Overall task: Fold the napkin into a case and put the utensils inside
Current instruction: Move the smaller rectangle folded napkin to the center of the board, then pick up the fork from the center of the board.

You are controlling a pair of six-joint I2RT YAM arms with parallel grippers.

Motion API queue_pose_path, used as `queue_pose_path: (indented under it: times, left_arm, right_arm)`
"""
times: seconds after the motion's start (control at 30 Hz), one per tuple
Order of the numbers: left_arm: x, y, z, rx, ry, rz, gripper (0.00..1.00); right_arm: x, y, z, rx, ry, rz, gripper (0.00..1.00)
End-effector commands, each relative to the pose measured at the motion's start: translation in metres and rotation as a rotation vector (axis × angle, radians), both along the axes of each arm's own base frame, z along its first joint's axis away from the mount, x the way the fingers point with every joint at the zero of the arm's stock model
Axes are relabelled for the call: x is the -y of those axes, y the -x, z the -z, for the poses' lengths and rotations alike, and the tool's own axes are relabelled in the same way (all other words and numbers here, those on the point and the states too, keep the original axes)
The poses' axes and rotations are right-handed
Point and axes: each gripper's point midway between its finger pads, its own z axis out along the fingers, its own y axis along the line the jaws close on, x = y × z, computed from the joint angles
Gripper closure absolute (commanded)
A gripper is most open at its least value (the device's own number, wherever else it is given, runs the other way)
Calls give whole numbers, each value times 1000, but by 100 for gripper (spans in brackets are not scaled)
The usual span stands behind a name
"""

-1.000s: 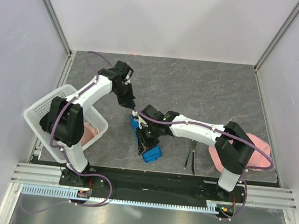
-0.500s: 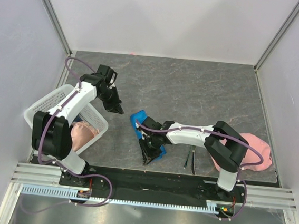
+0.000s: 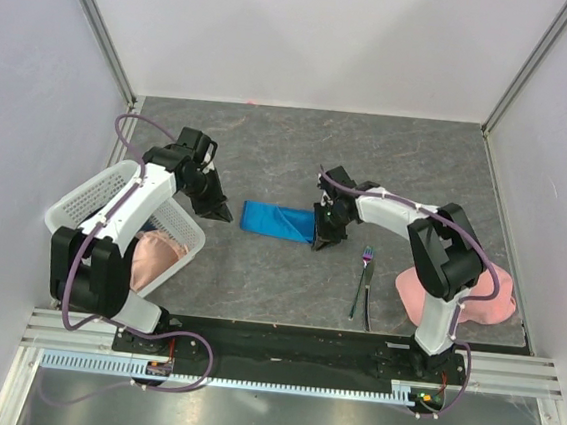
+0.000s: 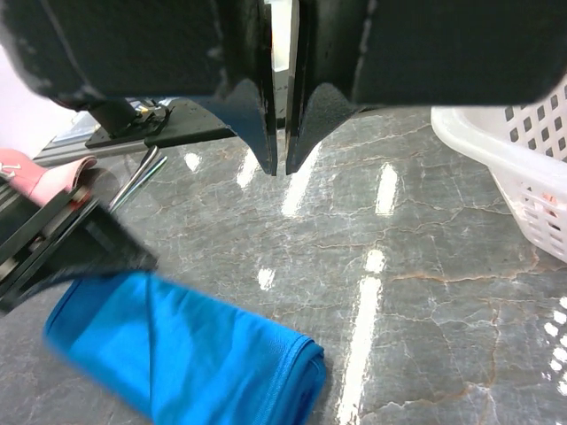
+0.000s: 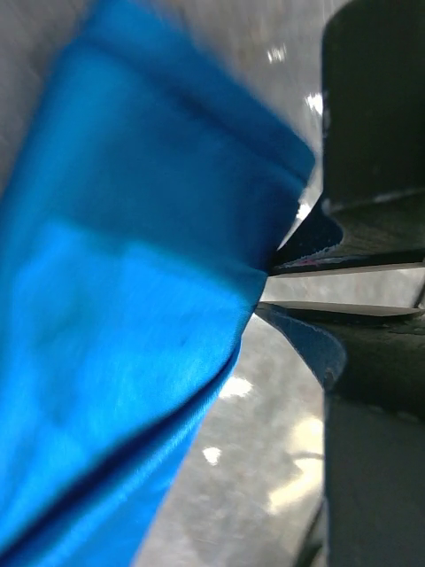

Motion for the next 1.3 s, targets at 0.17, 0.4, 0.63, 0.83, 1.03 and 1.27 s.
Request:
queue_pose_path:
  times: [0.17,0.4,0.63,0.83,1.03,1.27]
  left_arm:
    - [32,-14,-1,7,84,92,83]
    - [115,-1,-10,97,113,389,72]
    - [165,25,-3,86,169,537,68]
    - [169,34,-6,89,176,565,68]
    - [166,41,-7,86,176,567,67]
    - [162,45,-6,79,172,564,67]
  right_arm:
    - [46,-13,-40,77,155,48,59]
    - [105,40,-57,-26,250,239,35]
    - [114,57,-41,-50,263,326,46]
    - [116,72,-23,-103,261,357,55]
    - [116,77,-3,-112,256,362,57]
    - [117,76,-2,-93,280,365,63]
